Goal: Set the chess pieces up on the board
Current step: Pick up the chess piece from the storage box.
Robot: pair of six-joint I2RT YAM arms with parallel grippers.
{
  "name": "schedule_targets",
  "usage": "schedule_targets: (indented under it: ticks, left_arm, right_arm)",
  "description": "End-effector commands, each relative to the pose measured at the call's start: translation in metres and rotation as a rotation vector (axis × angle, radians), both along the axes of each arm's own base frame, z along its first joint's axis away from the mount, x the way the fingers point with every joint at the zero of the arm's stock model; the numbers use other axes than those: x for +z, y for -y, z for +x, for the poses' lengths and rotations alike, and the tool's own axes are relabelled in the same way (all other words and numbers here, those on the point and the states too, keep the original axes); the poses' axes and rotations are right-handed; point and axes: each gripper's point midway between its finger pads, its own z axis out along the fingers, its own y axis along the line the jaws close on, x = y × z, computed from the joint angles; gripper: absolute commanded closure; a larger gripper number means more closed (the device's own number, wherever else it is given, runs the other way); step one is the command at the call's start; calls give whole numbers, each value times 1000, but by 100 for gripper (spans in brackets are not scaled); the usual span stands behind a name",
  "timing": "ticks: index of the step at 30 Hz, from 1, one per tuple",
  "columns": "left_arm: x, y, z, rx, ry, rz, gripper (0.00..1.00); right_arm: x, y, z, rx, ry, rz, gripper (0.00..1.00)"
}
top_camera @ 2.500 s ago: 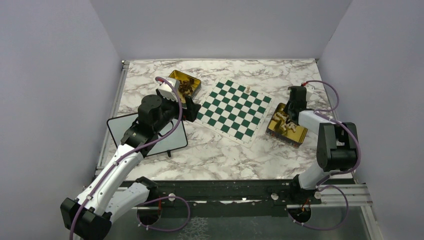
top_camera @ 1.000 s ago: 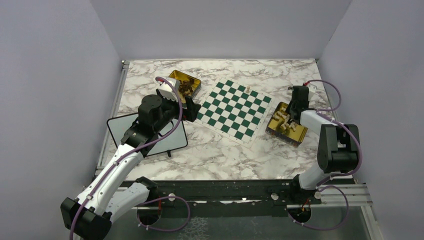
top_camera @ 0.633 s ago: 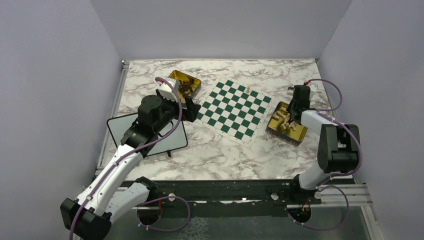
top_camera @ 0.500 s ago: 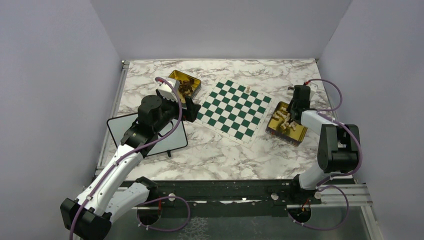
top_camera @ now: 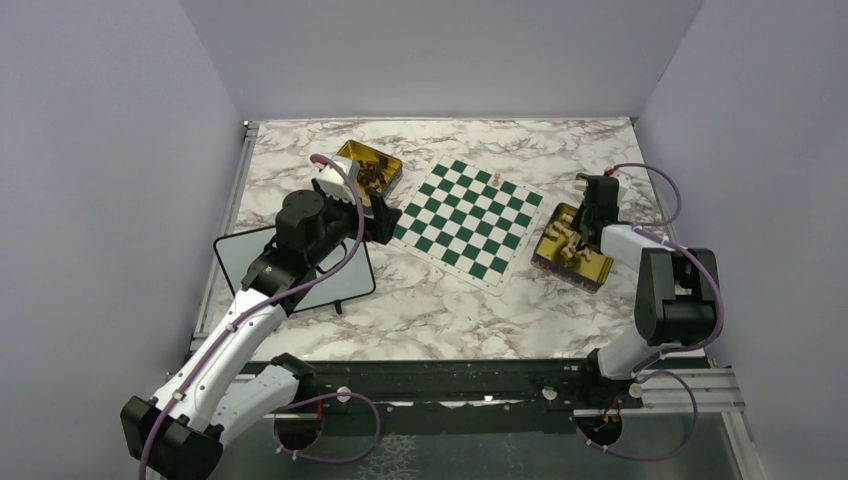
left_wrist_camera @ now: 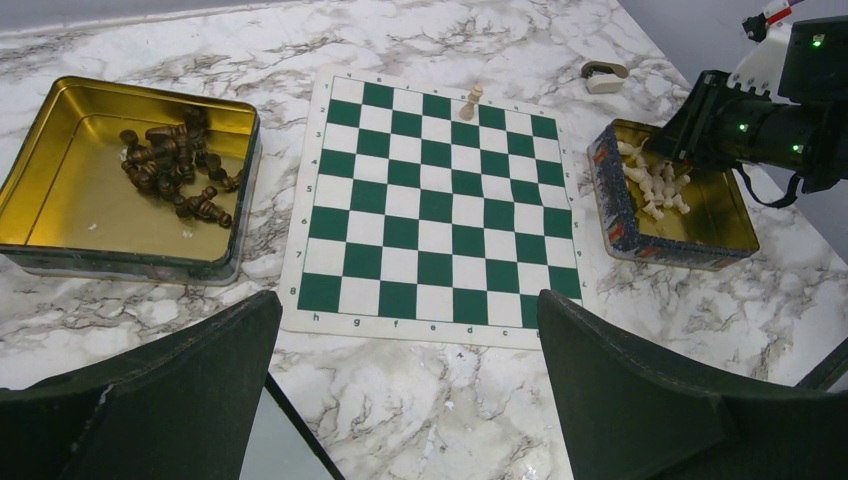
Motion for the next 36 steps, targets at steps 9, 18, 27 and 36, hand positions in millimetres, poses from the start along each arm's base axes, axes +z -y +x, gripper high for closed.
schedule_targets:
  ticks: [9, 18, 27, 36]
  left_arm:
    - [7, 2, -1, -11, 32, -14, 1]
    - [7, 2, -2, -11, 31, -16, 1]
    - [8, 1, -2, -6, 34, -14, 1]
    - [7, 3, -2, -14, 28, -17, 1]
  right_arm:
    - [-1, 0, 10, 1, 32, 9, 68]
    - [-1, -1, 14, 9, 35, 9, 67]
    - [-3, 3, 18, 19, 14, -20, 67]
    - [3, 5, 16, 27, 17, -44, 78]
